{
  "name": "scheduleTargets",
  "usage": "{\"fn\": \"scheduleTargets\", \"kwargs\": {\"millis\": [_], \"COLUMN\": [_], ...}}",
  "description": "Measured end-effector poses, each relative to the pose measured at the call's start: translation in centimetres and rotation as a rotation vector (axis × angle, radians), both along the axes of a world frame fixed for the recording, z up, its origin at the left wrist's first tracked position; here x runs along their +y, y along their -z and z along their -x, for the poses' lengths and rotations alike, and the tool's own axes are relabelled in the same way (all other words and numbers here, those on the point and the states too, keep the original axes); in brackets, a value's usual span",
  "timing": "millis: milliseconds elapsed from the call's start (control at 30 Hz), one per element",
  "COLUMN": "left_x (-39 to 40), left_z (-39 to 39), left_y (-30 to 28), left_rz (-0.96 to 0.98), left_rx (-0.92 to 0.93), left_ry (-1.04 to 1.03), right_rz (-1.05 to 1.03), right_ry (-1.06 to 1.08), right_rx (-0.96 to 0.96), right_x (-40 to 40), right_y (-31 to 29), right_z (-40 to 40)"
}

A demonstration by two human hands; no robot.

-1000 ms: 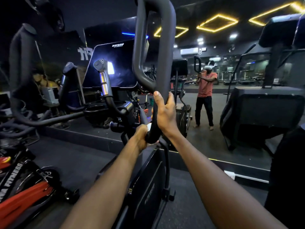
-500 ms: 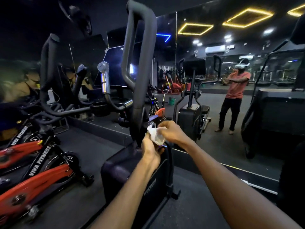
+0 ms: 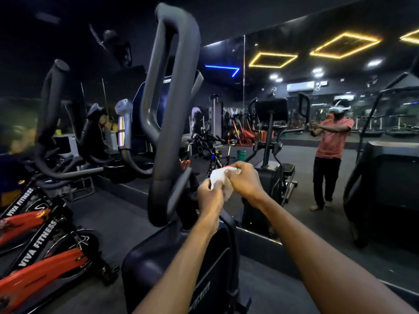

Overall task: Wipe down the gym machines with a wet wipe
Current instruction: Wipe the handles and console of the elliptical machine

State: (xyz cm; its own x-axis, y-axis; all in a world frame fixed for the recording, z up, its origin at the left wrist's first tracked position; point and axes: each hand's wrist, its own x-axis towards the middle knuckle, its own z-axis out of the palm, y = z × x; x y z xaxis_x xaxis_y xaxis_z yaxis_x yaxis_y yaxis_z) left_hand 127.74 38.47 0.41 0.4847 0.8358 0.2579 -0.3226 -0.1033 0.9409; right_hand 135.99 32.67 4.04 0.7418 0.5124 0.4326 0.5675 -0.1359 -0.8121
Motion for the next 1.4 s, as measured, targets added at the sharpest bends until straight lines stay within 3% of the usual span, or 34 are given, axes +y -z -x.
{"fn": "scheduleTargets", "kwargs": {"millis": [167,367,667,867,933,1033,1133,1267,1400], "left_x": [3.5,8.1,14.6,17.6,18.1,19.4,20.6,21.4,21.9], "left_z": [-5.2,-9.2,-11.5,-11.0,-11.0,-11.2,-11.3,-11.6,-11.6], "left_y": [-2.2,-4.8,-7.3,-8.5,-8.6,-8.7,-8.4,-7.4,-6.4], "left_rz": [-0.136,-0.247,-0.265,-0.439,-0.526,-0.588,-0.58,-0.664,-0.751], "left_rx": [-0.056,-0.059,-0.06,0.087,0.102,0.073,0.116,0.207,0.263], "left_ry": [-0.2,-0.437,-0.732,-1.036,-1.147,-1.208,-1.259,-1.332,-1.341], "right_rz": [-0.133,-0.18,-0.286,-0.332,-0.401,-0.563,-0.489,-0.309,-0.242], "right_ry": [-0.096,-0.278,-0.557,-0.598,-0.495,-0.466,-0.527,-0.493,-0.386], "right_rx": [0.152,0.181,0.248,-0.072,-0.348,-0.94,-1.289,-1.413,-1.551], "right_x": [4.1,8.8,16.8,20.6,21.4,23.2,26.2,28.0,28.5], "right_y": [-2.2,-4.4,-8.6,-11.2,-11.0,-9.2,-6.3,-3.3,-4.5], "right_z": [-5.0,-9.8,-14.6,-14.8,-14.7,-14.2,-14.4,-14.8,-16.1]}}
